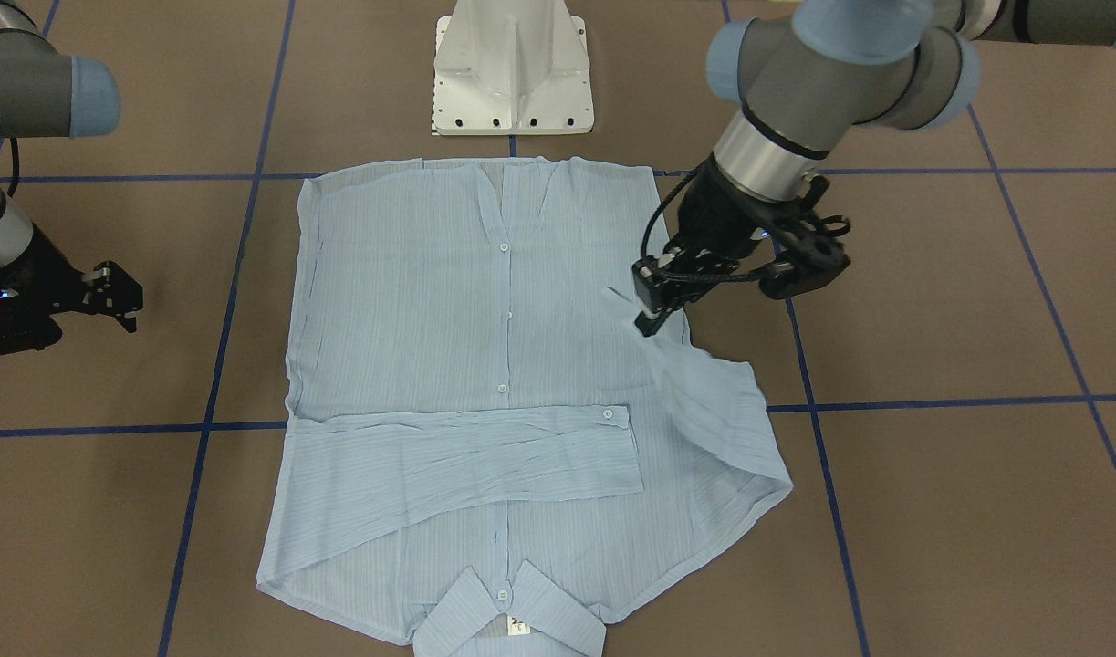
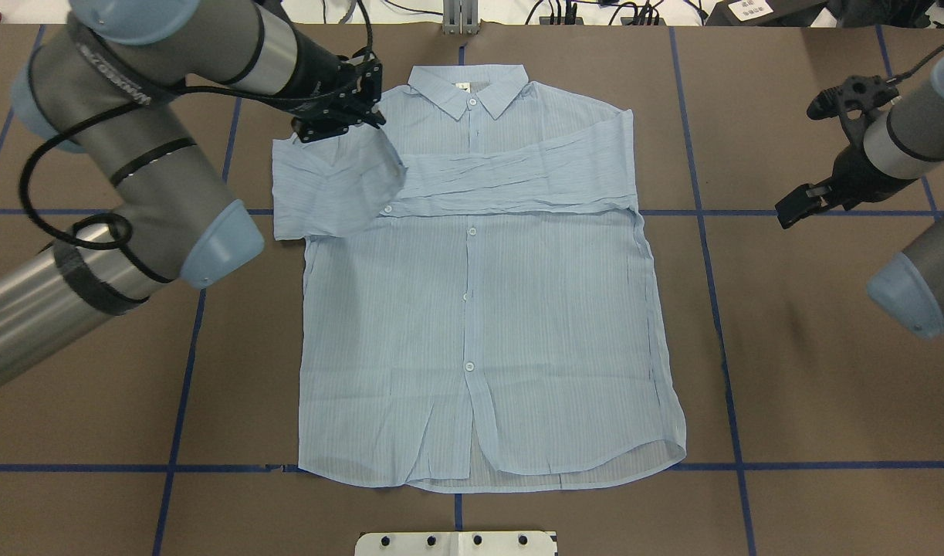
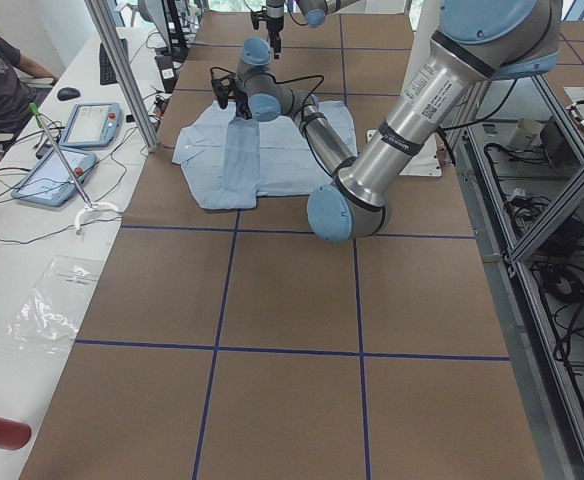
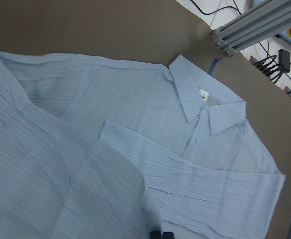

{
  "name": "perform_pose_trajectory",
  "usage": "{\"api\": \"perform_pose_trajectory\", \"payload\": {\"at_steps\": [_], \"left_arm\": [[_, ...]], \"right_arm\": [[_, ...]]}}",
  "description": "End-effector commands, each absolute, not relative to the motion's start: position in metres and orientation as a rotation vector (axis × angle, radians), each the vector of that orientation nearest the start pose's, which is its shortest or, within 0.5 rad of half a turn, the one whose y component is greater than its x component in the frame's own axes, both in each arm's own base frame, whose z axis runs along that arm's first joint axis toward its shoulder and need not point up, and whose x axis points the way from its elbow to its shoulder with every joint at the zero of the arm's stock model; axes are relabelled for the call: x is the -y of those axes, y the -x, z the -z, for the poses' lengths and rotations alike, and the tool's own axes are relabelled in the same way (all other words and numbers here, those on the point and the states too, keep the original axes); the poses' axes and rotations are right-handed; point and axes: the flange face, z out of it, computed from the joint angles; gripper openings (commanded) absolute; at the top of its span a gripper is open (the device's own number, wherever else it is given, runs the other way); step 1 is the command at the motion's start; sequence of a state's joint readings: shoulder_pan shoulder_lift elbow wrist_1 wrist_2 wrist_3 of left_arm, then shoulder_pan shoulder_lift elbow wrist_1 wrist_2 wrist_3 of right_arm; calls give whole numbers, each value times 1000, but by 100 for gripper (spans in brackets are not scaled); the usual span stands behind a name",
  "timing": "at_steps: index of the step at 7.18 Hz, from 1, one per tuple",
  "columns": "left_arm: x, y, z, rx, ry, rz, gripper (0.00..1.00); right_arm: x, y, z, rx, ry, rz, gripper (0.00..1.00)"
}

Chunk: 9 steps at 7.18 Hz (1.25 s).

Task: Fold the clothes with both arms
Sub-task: 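Carry the sleeve with the left gripper across the chest and release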

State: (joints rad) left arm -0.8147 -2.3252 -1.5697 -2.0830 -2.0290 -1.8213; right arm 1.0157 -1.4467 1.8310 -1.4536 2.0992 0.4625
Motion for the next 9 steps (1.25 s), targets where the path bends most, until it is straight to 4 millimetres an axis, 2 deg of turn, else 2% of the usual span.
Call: {"api": "perform_pose_trajectory", "payload": {"at_steps": [1,3,4,7,8,9], "left_arm": [[584,-478,-92,-1427,133,666,0],[586,-515,-67,-1477,112,721,0],[591,-529,-62,-1492,128,731,0],[577,-564,-70,-1511,87,761,0],[572,-582,-76,-1509,93,753,0],[558,-616,-85,-1494,83,762,0]], "right_arm": [[492,202,-491,706,-194,221,100],[494,200,-497,699,-187,213,100],[494,200,-498,698,-184,212,100],[495,200,-504,693,-176,206,100],[496,201,-507,690,-169,206,100],[497,202,-510,688,-165,203,100]]}}
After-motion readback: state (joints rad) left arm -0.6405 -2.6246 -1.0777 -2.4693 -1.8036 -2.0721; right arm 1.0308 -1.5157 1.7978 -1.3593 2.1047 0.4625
